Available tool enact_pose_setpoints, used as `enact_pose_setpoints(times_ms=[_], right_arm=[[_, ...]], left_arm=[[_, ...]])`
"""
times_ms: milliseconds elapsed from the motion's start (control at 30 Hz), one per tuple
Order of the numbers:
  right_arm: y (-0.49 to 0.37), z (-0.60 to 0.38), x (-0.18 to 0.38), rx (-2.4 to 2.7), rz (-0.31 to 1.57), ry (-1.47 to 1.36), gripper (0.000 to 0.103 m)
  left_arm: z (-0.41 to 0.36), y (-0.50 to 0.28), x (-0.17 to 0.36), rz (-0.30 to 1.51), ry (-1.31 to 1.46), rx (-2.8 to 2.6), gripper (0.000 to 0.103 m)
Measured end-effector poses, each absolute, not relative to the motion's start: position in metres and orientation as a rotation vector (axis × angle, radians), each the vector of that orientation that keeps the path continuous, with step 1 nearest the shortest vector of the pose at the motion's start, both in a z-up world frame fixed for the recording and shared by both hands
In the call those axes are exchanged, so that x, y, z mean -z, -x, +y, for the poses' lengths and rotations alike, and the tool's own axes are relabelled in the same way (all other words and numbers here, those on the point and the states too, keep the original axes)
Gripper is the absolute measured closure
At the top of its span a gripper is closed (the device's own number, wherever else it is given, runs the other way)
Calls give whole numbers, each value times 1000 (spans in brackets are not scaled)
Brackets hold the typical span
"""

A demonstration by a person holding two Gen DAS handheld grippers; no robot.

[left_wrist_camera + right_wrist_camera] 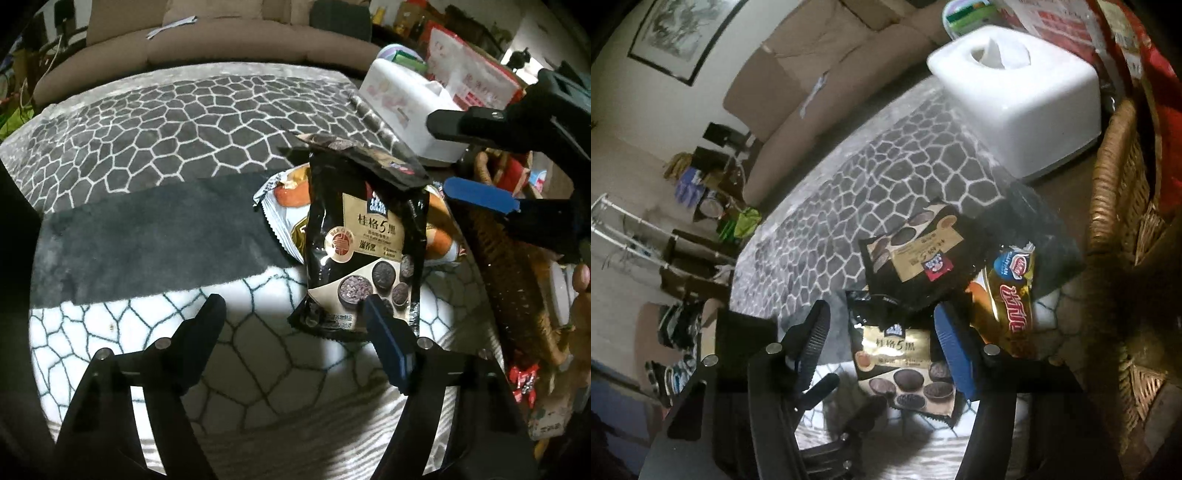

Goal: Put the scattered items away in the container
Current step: 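Grasp a black Quaker sachet with the right tool and lift it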

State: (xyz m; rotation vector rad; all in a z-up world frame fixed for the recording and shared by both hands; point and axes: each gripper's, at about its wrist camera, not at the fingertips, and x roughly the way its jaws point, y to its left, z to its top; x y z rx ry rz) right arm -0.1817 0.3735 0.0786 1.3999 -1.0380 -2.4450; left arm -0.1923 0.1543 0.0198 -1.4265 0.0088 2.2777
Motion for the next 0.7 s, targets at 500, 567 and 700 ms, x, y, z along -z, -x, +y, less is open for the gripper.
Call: enact_pose_setpoints(times_ms=[500,567,700], right_arm=[[199,381,-53,2422,-1261,-1505,74],[199,384,-46,2393,-1321,-1510,82],[193,392,-40,2383,-1409,-1462,92]], left_arm=[[167,197,-12,-65,1460,-2237,41],[168,195,-12,-69,1446,-2248,46],[166,194,-14,-131,1444,-2243,59]])
